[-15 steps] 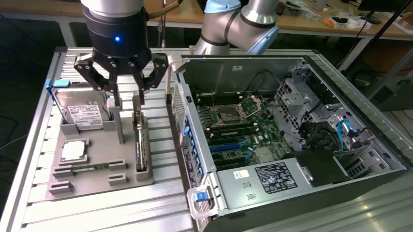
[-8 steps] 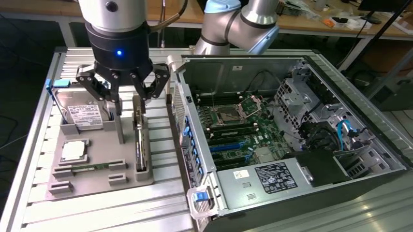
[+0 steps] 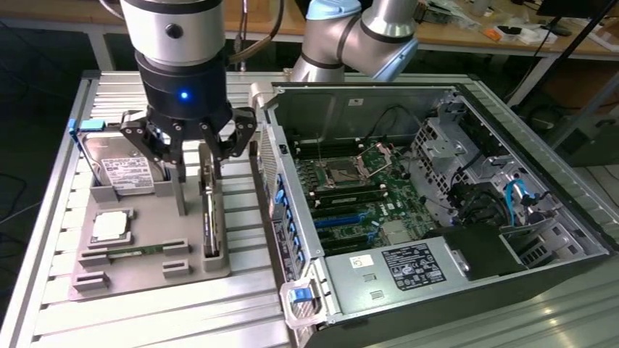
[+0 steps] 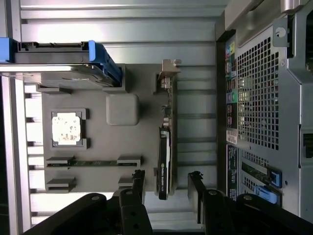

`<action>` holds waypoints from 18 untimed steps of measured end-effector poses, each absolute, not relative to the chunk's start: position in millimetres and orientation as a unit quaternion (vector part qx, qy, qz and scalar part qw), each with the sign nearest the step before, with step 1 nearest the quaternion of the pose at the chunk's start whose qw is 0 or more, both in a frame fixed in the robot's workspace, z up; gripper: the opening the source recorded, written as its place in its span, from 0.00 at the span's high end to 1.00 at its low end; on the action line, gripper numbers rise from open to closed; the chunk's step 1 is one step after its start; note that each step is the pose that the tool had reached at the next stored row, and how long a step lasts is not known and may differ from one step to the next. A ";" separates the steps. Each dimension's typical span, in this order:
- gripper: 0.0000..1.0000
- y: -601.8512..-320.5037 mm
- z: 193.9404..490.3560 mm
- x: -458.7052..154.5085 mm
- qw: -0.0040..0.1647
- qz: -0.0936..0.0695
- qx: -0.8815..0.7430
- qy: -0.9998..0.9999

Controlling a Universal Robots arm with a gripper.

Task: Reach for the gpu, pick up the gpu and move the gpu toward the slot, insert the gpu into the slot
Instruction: 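Pick up the gpu and move the gpu toward the slot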

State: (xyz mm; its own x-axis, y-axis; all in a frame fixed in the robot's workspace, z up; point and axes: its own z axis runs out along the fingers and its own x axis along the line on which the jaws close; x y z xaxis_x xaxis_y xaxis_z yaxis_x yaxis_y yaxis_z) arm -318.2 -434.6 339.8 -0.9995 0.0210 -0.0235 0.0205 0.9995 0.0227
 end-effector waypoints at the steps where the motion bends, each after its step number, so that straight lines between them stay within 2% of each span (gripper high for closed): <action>1: 0.52 -434.7 338.1 -318.0 0.012 0.011 0.010 1.000; 18: 0.52 -435.5 303.3 -314.8 0.012 0.011 0.010 1.000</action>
State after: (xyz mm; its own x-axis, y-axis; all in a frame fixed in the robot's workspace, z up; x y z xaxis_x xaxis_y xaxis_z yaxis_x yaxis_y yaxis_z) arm -314.8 -435.5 303.3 -0.9995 0.0210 -0.0235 0.0205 0.9995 0.0227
